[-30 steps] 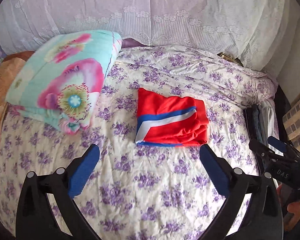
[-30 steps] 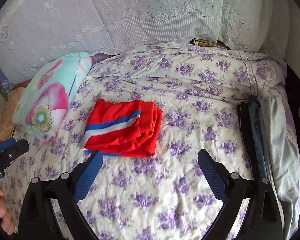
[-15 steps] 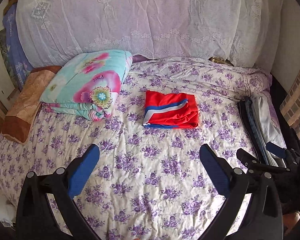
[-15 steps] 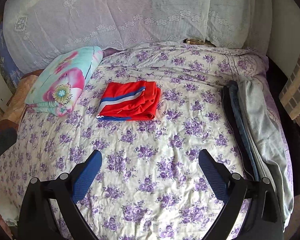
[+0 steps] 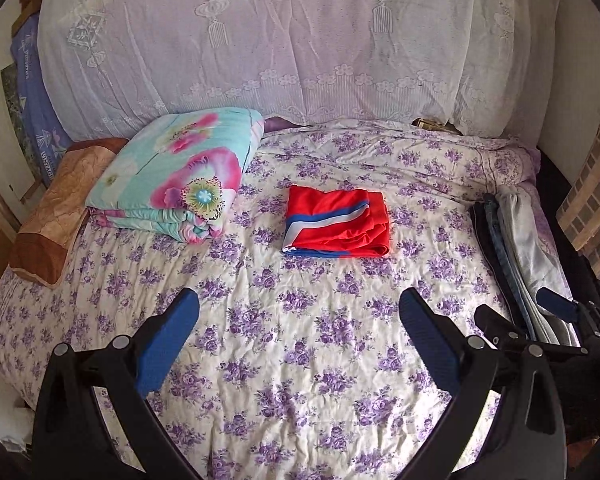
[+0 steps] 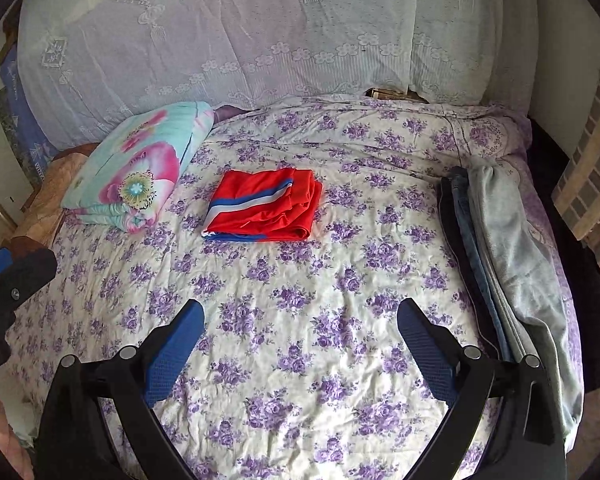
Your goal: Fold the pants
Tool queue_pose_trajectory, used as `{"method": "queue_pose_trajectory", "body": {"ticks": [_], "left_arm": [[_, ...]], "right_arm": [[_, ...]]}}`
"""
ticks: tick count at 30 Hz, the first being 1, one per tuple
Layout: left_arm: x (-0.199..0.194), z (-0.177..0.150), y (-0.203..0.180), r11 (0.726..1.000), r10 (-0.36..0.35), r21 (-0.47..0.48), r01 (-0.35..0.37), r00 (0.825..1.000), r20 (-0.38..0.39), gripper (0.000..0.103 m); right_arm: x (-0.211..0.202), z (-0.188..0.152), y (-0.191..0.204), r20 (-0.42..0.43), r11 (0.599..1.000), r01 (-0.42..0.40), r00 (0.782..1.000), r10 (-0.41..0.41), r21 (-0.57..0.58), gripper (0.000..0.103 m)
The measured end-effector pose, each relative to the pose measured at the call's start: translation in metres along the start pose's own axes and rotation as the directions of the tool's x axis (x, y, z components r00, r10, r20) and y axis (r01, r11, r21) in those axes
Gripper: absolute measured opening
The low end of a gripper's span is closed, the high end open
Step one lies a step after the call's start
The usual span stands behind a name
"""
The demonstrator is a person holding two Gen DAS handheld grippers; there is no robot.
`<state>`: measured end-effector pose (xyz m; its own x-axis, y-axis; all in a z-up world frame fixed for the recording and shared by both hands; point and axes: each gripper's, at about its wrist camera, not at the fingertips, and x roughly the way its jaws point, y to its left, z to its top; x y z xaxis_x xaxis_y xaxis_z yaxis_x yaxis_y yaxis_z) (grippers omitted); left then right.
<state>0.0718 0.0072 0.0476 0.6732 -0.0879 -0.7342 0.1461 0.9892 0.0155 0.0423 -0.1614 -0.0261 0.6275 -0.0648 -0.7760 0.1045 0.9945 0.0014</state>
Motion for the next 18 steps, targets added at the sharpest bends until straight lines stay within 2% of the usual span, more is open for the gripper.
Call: {"method": "queue_pose_trajectory", "body": {"ticks": [18], "left_arm": [[-0.005,0.002,0.002,1.000,-0.005,-0.002,0.005,1.000,-0.006,0.098]], "right_arm": [[0.001,-0.004,0.013,-0.006,0.999,-0.011,1.000,0.011,-0.032,0.098]]}}
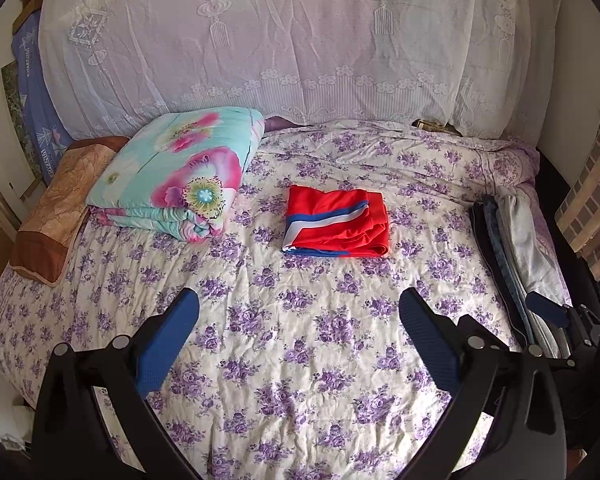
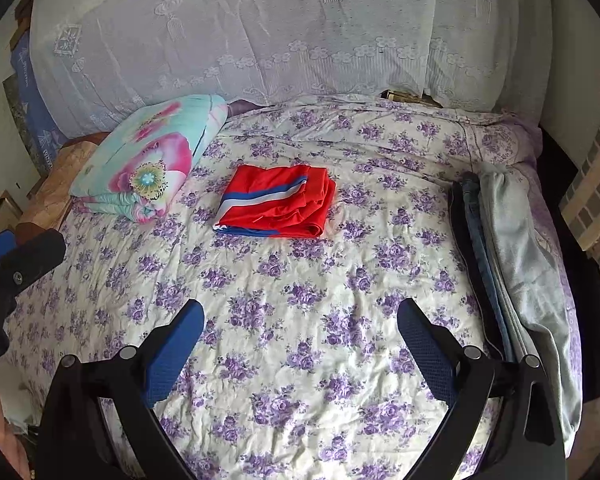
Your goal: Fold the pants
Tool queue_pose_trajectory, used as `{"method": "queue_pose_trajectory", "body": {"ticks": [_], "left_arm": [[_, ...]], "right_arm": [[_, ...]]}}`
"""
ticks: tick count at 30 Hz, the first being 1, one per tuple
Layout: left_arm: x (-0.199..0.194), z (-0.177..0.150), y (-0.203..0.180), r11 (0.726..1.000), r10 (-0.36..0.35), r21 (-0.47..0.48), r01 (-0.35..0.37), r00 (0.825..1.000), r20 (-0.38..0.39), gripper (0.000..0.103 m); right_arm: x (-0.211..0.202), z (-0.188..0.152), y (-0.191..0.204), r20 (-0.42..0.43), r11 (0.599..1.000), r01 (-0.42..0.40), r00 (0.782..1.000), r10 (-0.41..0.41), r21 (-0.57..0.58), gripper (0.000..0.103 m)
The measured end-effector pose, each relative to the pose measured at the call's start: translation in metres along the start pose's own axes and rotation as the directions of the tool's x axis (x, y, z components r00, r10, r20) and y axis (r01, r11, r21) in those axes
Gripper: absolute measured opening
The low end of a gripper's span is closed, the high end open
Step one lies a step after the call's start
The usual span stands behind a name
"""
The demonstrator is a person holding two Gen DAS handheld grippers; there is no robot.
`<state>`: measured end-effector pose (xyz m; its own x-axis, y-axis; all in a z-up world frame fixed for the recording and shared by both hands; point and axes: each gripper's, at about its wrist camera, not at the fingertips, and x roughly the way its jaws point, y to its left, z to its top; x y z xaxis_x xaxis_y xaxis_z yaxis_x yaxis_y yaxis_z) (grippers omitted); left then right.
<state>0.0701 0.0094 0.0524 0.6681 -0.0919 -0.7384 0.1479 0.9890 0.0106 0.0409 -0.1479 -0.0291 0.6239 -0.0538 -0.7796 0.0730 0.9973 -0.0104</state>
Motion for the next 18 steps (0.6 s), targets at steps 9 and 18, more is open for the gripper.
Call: {"method": "queue_pose_trajectory", "body": {"ticks": [9,18], "left_arm": [[0.0003,0.0012,-0.0004,1.000,0.001,0.007,-0.001,1.000,0.003,0.098],[0.0085,0.0015,0.0006,1.000,-0.011,-0.007,0.011,1.000,-0.022,0.098]], "right_arm": [[0.0003,0.0003,0.0001,0.000,1.000,0.001,1.000,-0.001,-0.001,0.098],[0.0018,-0.0007,-0.0004,-0.001,1.000,0.002,1.000,-0.002,0.002,0.098]]}}
